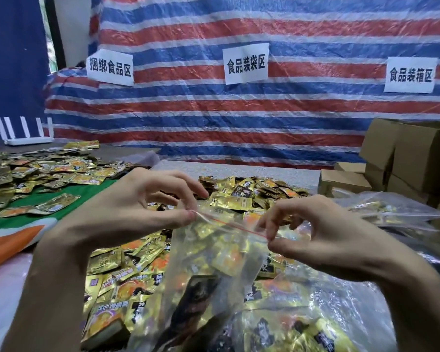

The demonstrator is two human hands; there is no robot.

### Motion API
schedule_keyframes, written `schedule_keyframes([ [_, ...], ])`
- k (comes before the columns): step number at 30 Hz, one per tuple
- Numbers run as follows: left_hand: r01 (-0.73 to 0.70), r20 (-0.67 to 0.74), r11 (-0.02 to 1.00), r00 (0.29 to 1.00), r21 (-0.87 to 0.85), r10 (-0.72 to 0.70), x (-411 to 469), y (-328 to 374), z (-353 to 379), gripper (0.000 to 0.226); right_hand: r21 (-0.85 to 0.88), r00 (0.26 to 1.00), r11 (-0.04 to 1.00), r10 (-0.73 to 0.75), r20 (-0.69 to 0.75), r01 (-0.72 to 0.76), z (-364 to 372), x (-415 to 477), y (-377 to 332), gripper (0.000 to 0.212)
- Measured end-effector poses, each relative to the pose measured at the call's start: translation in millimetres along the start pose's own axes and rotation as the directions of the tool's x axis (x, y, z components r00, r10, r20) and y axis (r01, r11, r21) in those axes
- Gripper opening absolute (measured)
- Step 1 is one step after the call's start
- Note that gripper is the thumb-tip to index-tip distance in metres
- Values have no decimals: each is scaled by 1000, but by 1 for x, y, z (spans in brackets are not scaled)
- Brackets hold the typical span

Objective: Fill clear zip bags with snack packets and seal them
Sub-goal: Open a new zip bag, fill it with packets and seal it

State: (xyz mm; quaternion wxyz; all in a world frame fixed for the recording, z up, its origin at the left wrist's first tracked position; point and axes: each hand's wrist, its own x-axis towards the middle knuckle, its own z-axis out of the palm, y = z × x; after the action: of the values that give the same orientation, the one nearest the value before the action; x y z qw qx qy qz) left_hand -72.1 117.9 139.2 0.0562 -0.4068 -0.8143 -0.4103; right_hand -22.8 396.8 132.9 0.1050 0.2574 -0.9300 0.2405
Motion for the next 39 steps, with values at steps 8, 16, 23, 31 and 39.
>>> schedule_keyframes([
  [8,17,85,998,996,-62,-12,-6,0,-5,22,65,999,998,-22,-49,25,-4,-2,-4,10],
  [16,104,73,990,991,92,-111,-11,-7,-12,19,192,999,981,5,-40,2,-5,-4,-3,33],
  [23,145,-45,989,988,-23,-145,-15,-15,-21,22,243,998,969,38,46,-48,-2,-2,-2,13],
  [31,230,-152,973,962,-5,-228,-15,-22,-24,26,189,997,981,59,-43,-49,5,3,-6,14],
  [39,282,-138,959,952,35,-274,-14,-32,-23,15,167,978,985,73,-196,-40,17,8,-8,27],
])
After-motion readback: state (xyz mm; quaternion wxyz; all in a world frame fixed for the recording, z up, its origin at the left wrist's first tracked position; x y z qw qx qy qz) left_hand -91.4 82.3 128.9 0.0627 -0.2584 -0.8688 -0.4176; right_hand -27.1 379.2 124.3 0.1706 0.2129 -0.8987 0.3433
